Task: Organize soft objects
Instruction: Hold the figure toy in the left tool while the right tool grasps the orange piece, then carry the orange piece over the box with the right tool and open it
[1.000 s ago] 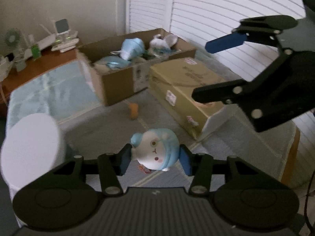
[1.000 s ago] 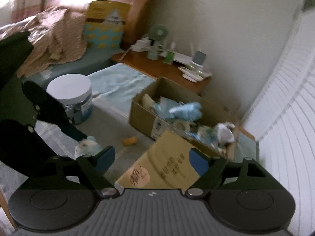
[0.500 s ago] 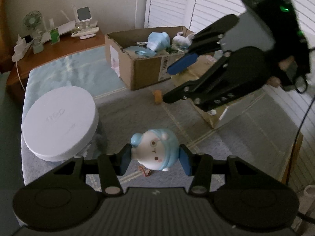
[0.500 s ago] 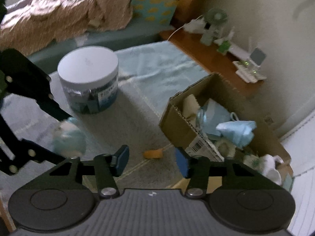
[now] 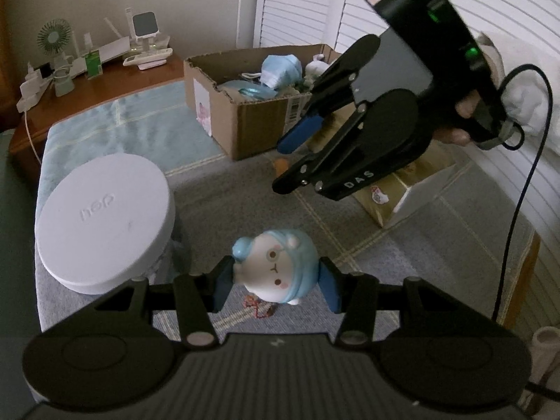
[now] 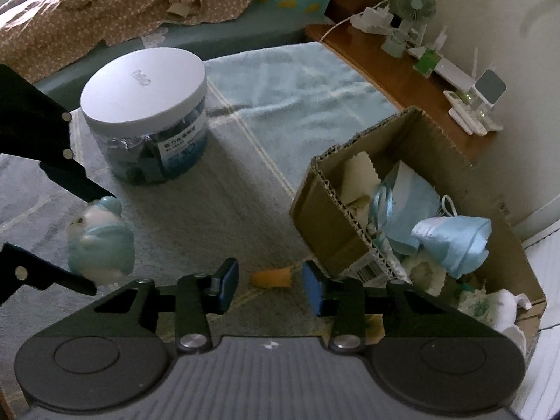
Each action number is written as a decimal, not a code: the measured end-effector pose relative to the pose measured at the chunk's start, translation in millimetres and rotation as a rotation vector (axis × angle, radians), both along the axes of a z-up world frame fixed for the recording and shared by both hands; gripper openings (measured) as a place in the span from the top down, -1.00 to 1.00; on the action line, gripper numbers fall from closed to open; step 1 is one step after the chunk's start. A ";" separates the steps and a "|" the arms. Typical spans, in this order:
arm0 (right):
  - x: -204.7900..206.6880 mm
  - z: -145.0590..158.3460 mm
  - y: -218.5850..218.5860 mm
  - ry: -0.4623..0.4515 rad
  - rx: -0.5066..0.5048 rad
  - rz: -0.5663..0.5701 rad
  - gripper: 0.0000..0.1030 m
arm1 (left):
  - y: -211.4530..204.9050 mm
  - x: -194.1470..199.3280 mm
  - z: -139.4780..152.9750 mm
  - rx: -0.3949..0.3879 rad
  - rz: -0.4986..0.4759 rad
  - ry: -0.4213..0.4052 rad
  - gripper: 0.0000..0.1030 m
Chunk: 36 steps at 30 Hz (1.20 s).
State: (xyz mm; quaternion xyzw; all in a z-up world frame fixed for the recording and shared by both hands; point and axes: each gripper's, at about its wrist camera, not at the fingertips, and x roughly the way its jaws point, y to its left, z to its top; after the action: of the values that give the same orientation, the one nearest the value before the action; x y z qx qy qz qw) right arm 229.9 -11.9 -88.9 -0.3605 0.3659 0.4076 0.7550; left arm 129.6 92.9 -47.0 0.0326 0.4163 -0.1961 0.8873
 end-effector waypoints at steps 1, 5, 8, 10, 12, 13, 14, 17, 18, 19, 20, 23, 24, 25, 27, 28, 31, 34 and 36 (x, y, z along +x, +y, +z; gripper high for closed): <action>1.0 -1.2 0.0 0.004 -0.003 0.001 0.16 | 0.1 0.1 0.0 -0.001 -0.001 0.000 0.01; 2.5 -5.0 -0.5 0.018 -0.004 0.007 0.21 | 0.3 -0.6 0.6 -0.001 0.000 0.000 0.02; 2.0 -5.1 -0.2 0.023 -0.003 0.012 0.34 | 0.1 -0.6 0.9 0.004 0.000 0.001 0.01; 0.8 -5.4 0.6 0.015 -0.008 0.017 0.42 | -0.4 -0.8 1.3 0.005 -0.001 0.002 0.02; -1.4 -5.7 1.0 0.003 -0.017 0.020 0.44 | -0.8 -1.3 1.9 0.006 -0.002 0.000 0.02; -1.7 -5.6 1.2 0.001 -0.019 0.020 0.45 | -1.2 -1.4 1.9 0.008 -0.001 -0.001 0.01; -2.0 -5.5 1.0 -0.001 -0.018 0.018 0.45 | -1.2 -1.6 2.1 0.009 -0.001 -0.002 0.01; -3.0 -4.6 -0.2 -0.002 -0.016 0.015 0.45 | -0.9 -1.8 2.5 0.010 -0.001 0.000 0.02; -3.9 -4.1 -0.5 -0.001 -0.013 0.013 0.46 | -0.7 -2.0 2.8 0.011 0.000 0.001 0.02; -4.6 -3.1 -0.9 -0.001 -0.010 0.012 0.46 | -0.4 -2.0 3.5 0.012 0.000 0.001 0.02; -5.5 -1.6 -1.5 -0.003 -0.006 0.011 0.46 | -0.2 -2.5 4.1 0.013 0.000 0.000 0.02; -10.3 7.3 -3.2 -0.008 0.019 0.008 0.46 | 0.8 -4.0 6.6 0.016 0.004 -0.004 0.02; -12.3 11.1 -4.3 -0.010 0.027 0.010 0.46 | 1.3 -4.9 7.5 0.016 0.005 -0.005 0.02; -14.8 15.7 -5.6 -0.016 0.038 0.009 0.46 | 1.6 -5.7 8.5 0.015 0.007 -0.006 0.02; -19.6 26.8 -10.1 -0.026 0.065 0.003 0.46 | 2.6 -8.0 10.6 0.013 0.007 -0.010 0.02; -21.5 32.3 -13.0 -0.034 0.082 -0.003 0.46 | 2.7 -8.8 11.8 0.012 0.008 -0.013 0.02; -24.3 52.2 -24.6 -0.070 0.130 -0.033 0.46 | 4.0 -11.0 15.8 0.007 0.007 -0.022 0.02; -20.7 70.3 -36.0 -0.109 0.162 -0.073 0.45 | 3.9 -12.6 20.0 0.006 0.006 -0.035 0.02; -14.9 79.3 -44.5 -0.139 0.174 -0.105 0.45 | 4.0 -13.5 22.9 0.005 0.005 -0.046 0.02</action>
State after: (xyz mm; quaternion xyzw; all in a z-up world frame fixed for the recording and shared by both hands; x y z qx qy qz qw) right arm 215.0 -56.3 -9.6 -0.3015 0.2942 0.3719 0.8272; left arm 116.1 96.9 -24.0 0.0382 0.3965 -0.1918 0.8970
